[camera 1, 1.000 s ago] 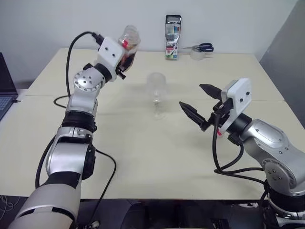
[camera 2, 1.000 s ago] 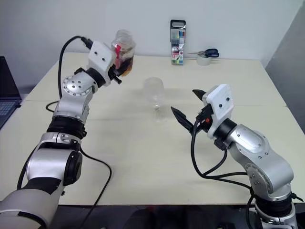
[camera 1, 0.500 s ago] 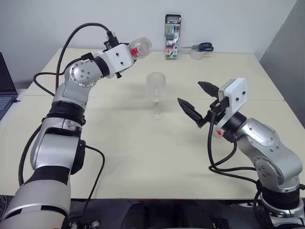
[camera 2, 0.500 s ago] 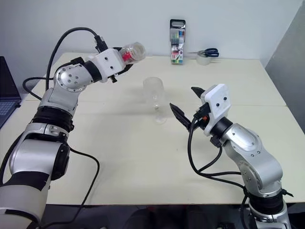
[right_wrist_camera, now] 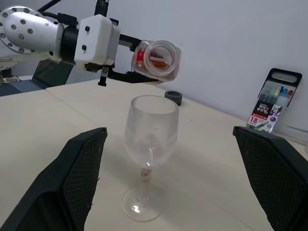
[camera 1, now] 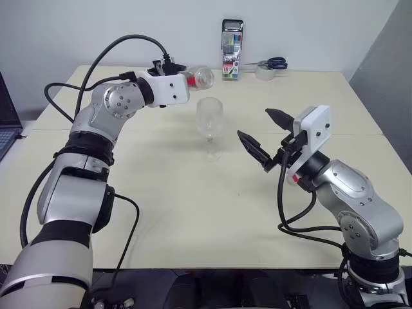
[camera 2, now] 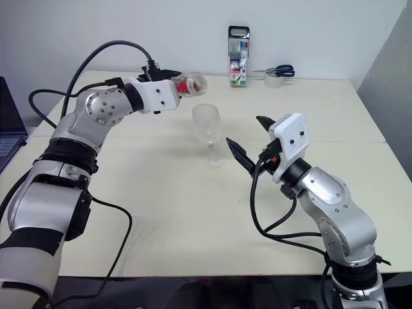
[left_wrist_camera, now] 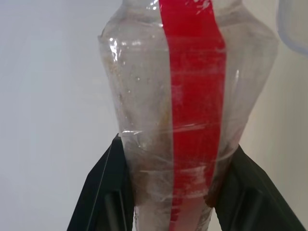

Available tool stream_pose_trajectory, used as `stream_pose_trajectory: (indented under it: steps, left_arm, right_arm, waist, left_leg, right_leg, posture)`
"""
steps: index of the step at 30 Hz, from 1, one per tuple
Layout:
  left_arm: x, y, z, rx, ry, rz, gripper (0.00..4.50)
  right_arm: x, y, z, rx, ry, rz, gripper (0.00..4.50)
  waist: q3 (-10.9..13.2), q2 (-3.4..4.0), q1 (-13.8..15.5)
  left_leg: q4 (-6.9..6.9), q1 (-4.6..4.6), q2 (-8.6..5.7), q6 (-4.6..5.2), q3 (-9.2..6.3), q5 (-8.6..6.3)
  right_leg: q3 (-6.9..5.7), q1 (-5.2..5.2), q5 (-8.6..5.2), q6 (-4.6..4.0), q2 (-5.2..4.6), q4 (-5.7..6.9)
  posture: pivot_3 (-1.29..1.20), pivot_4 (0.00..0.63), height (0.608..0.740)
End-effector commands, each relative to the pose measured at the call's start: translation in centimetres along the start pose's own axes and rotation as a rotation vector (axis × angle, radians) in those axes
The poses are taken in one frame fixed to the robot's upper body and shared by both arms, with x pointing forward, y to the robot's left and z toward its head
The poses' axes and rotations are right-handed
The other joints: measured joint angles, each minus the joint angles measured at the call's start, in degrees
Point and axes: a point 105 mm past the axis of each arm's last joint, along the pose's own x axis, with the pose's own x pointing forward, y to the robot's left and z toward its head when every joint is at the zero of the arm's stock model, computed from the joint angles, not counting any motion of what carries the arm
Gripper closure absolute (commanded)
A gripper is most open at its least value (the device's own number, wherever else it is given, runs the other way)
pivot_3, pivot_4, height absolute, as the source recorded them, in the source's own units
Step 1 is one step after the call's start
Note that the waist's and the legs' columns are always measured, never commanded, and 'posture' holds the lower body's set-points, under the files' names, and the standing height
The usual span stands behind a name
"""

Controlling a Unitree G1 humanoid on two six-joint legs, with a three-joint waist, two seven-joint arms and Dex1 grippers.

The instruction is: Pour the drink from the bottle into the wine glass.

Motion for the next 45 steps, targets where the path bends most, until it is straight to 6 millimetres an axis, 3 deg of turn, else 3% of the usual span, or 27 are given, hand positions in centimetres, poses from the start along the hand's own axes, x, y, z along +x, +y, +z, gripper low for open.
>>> stream_pose_trajectory:
  steps: [1, 19, 45]
  left_arm:
    - [-0.5, 2.8, 0.6, 0.089, -0.011, 0.064, 2.81]
    - [-1.1, 2.9, -0.1, 0.219, 0.013, 0.035, 2.81]
    - [-0.8, 4.4, 0.3, 0.339, 0.031, 0.041, 2.81]
  right_arm:
    - [-0.1, 0.4, 1.0, -0.015, -0.052, 0.008, 0.0]
    - [-1.1, 2.6, -0.1, 0.054, -0.104, 0.073, 0.0]
    - [-1.3, 2.3, -1.2, 0.011, -0.121, 0.025, 0.0]
  waist:
    - [0.0, 0.0, 0.0]
    - [0.0, 0.0, 0.0]
    - [0.0, -0.01, 0.0]
  left_leg:
    - [0.0, 0.0, 0.0, 0.0, 0.0, 0.0]
    - [0.03, 0.01, 0.0, 0.0, -0.01, 0.0]
    - [0.06, 0.03, -0.02, -0.01, 0.01, 0.01]
  right_leg:
    - [0.0, 0.0, 0.0, 0.0, 0.0, 0.0]
    - [-0.02, 0.0, 0.0, 0.0, 0.0, 0.02]
    - [0.0, 0.0, 0.0, 0.0, -0.01, 0.04]
  posture:
    - [0.0, 0.15, 0.74]
    - [0.0, 0.15, 0.74]
    - [0.0, 0.15, 0.74]
